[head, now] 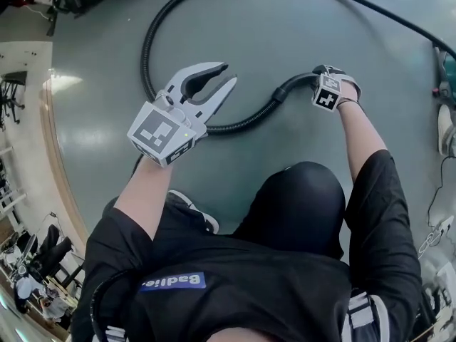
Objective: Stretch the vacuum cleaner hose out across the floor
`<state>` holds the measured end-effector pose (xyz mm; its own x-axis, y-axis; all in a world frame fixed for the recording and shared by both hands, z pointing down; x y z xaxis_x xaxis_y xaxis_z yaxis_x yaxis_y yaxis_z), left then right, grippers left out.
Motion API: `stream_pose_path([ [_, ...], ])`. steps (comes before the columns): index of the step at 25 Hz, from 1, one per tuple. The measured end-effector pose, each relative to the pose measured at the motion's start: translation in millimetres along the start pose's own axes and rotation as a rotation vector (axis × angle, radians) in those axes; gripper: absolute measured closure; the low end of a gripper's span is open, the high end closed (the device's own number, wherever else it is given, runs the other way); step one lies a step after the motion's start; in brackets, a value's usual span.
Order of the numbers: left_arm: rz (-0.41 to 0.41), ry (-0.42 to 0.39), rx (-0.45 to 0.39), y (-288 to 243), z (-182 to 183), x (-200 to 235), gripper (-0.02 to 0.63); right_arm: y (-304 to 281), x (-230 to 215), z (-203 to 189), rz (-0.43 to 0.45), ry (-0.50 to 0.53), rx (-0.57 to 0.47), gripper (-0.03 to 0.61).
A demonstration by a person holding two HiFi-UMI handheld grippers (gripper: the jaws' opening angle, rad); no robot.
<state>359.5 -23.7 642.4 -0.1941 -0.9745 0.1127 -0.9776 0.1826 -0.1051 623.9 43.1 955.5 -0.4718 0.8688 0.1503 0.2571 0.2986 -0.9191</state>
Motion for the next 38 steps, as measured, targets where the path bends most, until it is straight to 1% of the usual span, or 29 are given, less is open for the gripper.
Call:
stream_pose_path([
  [3,-0.013,0.025,0.045,-5.3,-18.6,-9.4,0.523,-16.7,-2.0,-6.5,0.022,0.04,0.042,0.425],
  [8,-0.034,0.064,0.117,-3.3,-47.8,-21.3,0.5,-39.5,-5.1,-9.8,0.036,0.051,0.074,0.423],
  [11,-0.059,0.068,0.164,-3.3,-61.4,-33.1,0.497,-43.9,-3.6,-14.1,0.049,0.052,0.098,0.423],
  [13,-0.08,0.057,0.192,-3.8,-68.8,-38.0,0.497,-42.8,-3.5,-13.7,0.052,0.054,0.115,0.423],
  [16,-0.097,0.039,0.233,-4.2,-82.8,-40.7,0.492,-31.5,-7.8,-2.7,0.031,0.085,0.129,0.423],
  [18,-0.101,0.033,0.255,-7.5,-91.9,-44.1,0.477,-12.9,-14.2,9.6,-0.016,0.127,0.125,0.423],
  [20,-0.102,0.027,0.271,-13.2,-99.2,-46.7,0.462,12.4,-21.8,27.0,-0.079,0.19,0.123,0.425],
  [23,-0.097,0.016,0.278,-22.1,-108.3,-45.7,0.436,57.1,-30.8,64.0,-0.166,0.315,0.143,0.425],
  [26,-0.078,0.005,0.269,-30.9,-113.4,-42.8,0.408,103.3,-32.3,110.6,-0.22,0.452,0.158,0.425],
  [28,-0.064,-0.006,0.266,-37.7,-115.2,-41.6,0.39,129.6,-30.1,140.9,-0.23,0.523,0.158,0.425],
  [31,-0.039,-0.03,0.254,-45.3,-112.1,-39.0,0.376,162.1,-23.5,181.0,-0.224,0.599,0.173,0.425],
  [38,0.066,-0.076,0.173,-23.2,-71.3,-12.2,0.364,224.3,-10.2,298.5,-0.222,0.793,0.272,0.426],
])
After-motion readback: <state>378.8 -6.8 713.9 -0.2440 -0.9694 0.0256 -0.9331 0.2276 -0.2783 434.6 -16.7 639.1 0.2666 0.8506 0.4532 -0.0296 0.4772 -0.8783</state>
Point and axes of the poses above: the fingertips, and each gripper's own axes: y backward along the fingers, x to its left, z out of its top, the point moved 5 cm from there along y, backward along the fingers, and after that the axes turned 12 degrees about -x, right-handed, at the moved point
